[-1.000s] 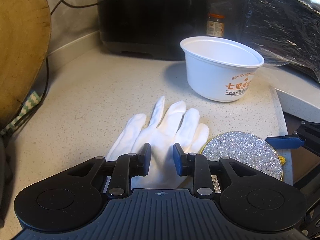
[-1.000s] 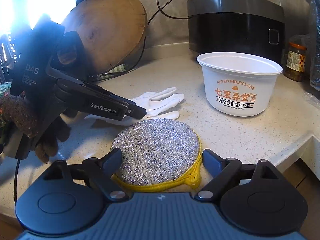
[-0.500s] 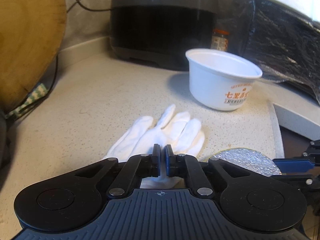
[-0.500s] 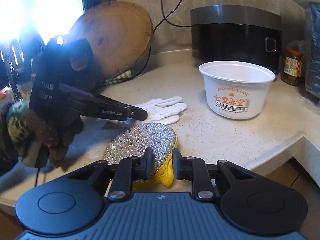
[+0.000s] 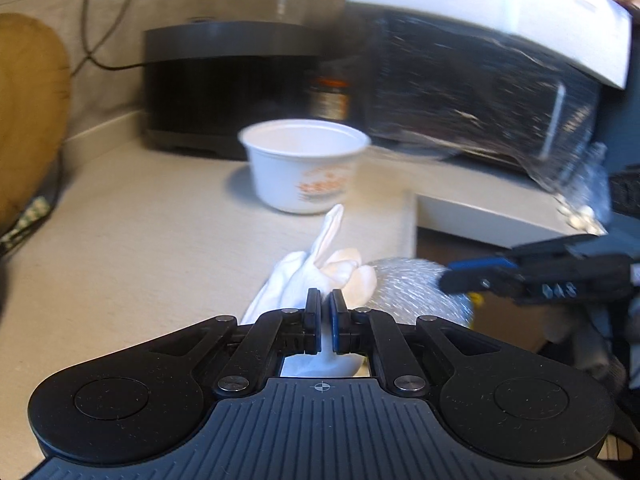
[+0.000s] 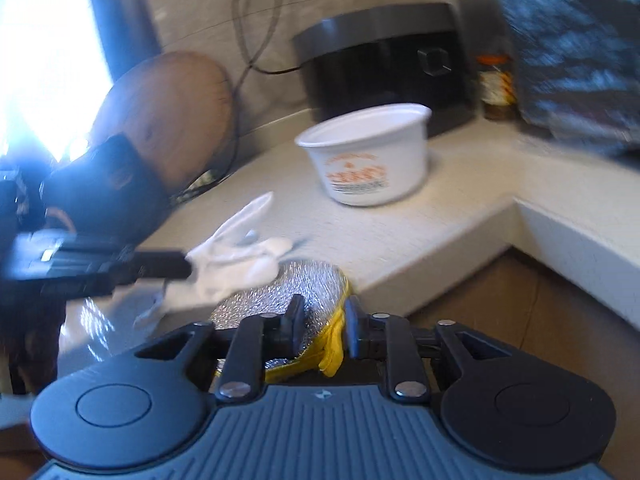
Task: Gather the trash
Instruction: 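Carry the scrubber and glove down over the green trash bin, then open both tools to drop the scrubber and glove into the bin, then raise both tools back to the counter toward the white paper bowl, then grasp the white paper bowl rim with the left tool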
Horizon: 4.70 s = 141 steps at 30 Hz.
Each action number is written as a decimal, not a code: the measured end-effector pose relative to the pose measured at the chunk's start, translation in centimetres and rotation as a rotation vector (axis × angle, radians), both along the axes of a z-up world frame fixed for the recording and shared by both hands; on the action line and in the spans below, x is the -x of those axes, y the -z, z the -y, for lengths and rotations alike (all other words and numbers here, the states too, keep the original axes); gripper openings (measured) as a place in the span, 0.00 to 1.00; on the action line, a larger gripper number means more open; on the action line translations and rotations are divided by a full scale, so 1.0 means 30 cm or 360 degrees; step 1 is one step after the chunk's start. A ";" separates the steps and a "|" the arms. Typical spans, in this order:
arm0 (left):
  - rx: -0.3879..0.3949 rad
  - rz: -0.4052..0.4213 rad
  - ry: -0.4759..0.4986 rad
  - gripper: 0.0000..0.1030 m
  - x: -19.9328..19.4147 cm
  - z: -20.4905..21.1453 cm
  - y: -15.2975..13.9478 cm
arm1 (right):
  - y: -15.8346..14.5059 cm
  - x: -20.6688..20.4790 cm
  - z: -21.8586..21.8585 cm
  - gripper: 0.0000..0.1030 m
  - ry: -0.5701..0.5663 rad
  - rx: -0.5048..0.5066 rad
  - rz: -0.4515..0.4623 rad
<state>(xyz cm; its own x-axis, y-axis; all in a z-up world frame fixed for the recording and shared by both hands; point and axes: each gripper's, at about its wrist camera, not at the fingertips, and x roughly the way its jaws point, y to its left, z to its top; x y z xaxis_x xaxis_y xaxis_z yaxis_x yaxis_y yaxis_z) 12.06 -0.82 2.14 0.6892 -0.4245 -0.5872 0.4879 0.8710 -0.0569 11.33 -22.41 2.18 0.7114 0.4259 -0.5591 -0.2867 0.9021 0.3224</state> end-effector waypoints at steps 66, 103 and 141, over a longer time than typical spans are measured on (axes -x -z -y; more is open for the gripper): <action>0.0331 -0.1113 -0.0133 0.15 -0.030 0.598 1.202 | 0.793 0.331 0.614 0.53 0.0806 0.0120 -0.0723; 0.0451 0.0085 -0.0436 0.15 0.023 0.299 -0.114 | 0.340 0.189 0.376 0.76 0.0509 0.0261 -0.0096; 0.0064 -0.0157 -0.0550 0.23 -0.147 -0.206 -0.033 | -0.195 -0.355 -0.382 0.49 -0.0504 0.0397 -0.0031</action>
<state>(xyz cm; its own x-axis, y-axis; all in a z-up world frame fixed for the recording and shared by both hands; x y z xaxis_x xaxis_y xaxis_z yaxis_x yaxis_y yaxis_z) 16.48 5.36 3.14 0.7368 -0.2004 -0.6458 0.1554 0.9797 -0.1267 21.97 -10.95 8.03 0.5549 0.4717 -0.6853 -0.5589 0.8215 0.1130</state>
